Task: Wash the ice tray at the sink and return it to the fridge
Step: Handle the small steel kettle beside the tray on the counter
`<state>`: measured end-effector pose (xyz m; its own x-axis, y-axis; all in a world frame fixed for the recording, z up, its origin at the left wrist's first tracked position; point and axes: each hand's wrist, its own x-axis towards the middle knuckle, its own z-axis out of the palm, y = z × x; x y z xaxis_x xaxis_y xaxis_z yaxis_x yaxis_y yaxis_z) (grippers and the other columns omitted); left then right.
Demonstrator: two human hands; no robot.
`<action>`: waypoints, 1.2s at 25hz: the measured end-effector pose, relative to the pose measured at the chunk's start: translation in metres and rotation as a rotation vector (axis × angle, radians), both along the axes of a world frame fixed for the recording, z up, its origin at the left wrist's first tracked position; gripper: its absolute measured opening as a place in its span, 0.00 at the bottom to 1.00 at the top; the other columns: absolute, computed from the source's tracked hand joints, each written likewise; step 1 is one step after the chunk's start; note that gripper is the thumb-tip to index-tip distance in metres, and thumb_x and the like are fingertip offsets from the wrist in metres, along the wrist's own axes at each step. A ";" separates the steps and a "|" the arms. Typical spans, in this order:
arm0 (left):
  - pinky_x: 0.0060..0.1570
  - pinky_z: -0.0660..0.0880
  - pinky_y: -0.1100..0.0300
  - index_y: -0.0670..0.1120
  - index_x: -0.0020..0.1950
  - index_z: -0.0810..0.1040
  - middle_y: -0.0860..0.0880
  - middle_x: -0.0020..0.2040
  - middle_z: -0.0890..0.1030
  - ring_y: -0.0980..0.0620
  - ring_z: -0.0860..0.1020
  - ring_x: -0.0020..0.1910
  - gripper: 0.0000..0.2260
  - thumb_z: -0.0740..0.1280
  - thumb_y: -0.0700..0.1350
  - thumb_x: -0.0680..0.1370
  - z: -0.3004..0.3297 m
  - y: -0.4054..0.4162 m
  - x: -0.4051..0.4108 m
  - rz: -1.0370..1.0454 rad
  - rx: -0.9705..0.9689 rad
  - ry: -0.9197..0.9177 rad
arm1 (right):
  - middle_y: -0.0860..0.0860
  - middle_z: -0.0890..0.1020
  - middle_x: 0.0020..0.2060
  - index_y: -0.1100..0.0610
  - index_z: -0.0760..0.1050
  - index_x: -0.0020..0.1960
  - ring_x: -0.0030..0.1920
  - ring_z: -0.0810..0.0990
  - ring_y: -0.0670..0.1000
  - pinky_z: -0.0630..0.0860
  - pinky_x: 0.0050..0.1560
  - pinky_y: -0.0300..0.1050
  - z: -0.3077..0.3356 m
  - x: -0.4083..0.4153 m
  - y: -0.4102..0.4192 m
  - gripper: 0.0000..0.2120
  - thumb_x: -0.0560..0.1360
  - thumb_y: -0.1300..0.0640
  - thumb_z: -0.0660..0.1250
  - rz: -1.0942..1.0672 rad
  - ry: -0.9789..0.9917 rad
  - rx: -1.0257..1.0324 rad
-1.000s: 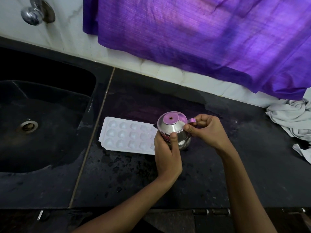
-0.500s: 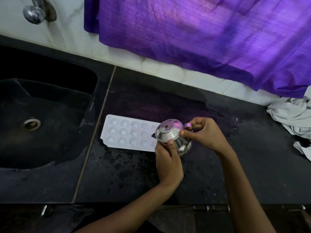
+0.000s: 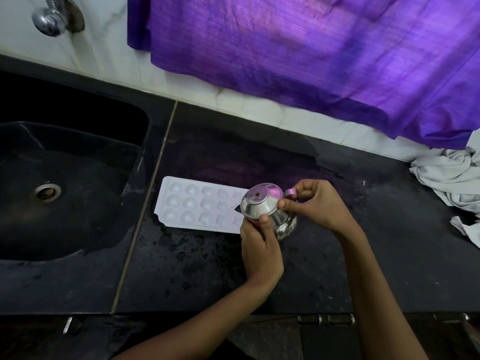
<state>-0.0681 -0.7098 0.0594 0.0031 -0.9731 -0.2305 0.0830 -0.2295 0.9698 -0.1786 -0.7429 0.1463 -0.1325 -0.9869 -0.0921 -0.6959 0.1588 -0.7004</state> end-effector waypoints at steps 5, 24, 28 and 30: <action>0.54 0.73 0.58 0.45 0.67 0.69 0.49 0.59 0.74 0.52 0.75 0.57 0.24 0.51 0.58 0.78 -0.002 -0.001 0.001 -0.001 -0.005 0.005 | 0.50 0.85 0.36 0.56 0.79 0.40 0.40 0.84 0.49 0.79 0.51 0.59 0.000 0.000 -0.001 0.31 0.50 0.32 0.72 0.003 0.002 0.000; 0.54 0.71 0.59 0.45 0.66 0.69 0.49 0.58 0.74 0.53 0.74 0.57 0.28 0.51 0.62 0.75 0.004 -0.002 0.000 0.037 -0.064 0.017 | 0.53 0.85 0.36 0.61 0.79 0.41 0.39 0.85 0.50 0.80 0.51 0.57 0.002 -0.003 0.003 0.27 0.55 0.39 0.74 0.000 -0.073 -0.057; 0.52 0.70 0.62 0.45 0.66 0.69 0.50 0.57 0.75 0.54 0.74 0.56 0.32 0.50 0.66 0.73 0.006 -0.006 0.000 0.056 -0.111 0.018 | 0.54 0.85 0.36 0.64 0.79 0.42 0.39 0.85 0.51 0.80 0.49 0.53 0.002 -0.003 0.002 0.25 0.57 0.44 0.75 -0.016 -0.111 -0.086; 0.52 0.72 0.61 0.45 0.65 0.70 0.50 0.57 0.75 0.54 0.75 0.56 0.34 0.51 0.70 0.74 0.006 -0.010 0.000 0.068 -0.131 0.017 | 0.54 0.85 0.35 0.64 0.78 0.41 0.38 0.84 0.50 0.80 0.47 0.51 0.001 -0.002 0.000 0.23 0.58 0.45 0.75 -0.020 -0.127 -0.094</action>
<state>-0.0677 -0.7193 0.0650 0.0668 -0.9926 -0.1017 0.1107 -0.0939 0.9894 -0.1805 -0.7429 0.1474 -0.1455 -0.9892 -0.0168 -0.5983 0.1015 -0.7948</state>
